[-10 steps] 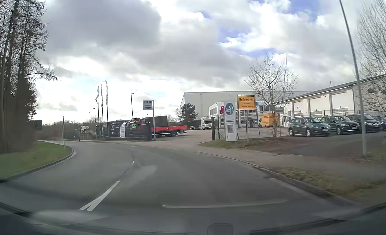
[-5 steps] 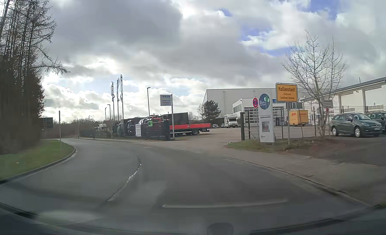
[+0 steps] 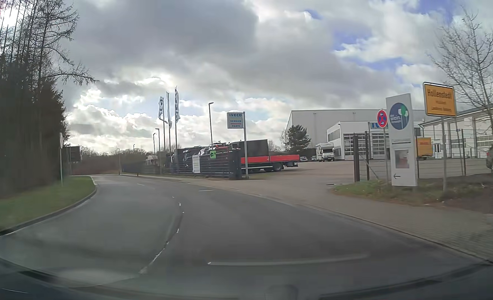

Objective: Follow the waypoints while adhering to traffic rules and regulations

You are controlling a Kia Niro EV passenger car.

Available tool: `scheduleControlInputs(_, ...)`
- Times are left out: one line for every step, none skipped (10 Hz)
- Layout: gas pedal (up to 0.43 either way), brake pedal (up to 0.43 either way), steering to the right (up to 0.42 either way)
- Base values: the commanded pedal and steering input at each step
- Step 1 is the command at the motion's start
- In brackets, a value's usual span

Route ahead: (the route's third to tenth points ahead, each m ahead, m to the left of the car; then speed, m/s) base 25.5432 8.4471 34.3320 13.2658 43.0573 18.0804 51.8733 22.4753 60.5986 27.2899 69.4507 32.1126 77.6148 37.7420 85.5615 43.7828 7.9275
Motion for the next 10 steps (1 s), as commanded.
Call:
scheduleControlInputs(0.130,0.000,-0.102)
scheduleControlInputs(0.130,0.000,-0.105)
scheduleControlInputs(0.130,0.000,-0.110)
scheduleControlInputs(0.138,0.000,-0.111)
scheduleControlInputs(0.150,0.000,-0.110)
scheduleControlInputs(0.150,0.000,-0.110)
scheduleControlInputs(0.150,0.000,-0.111)
scheduleControlInputs(0.150,0.000,-0.111)
scheduleControlInputs(0.157,0.000,-0.110)
scheduleControlInputs(0.157,0.000,-0.110)
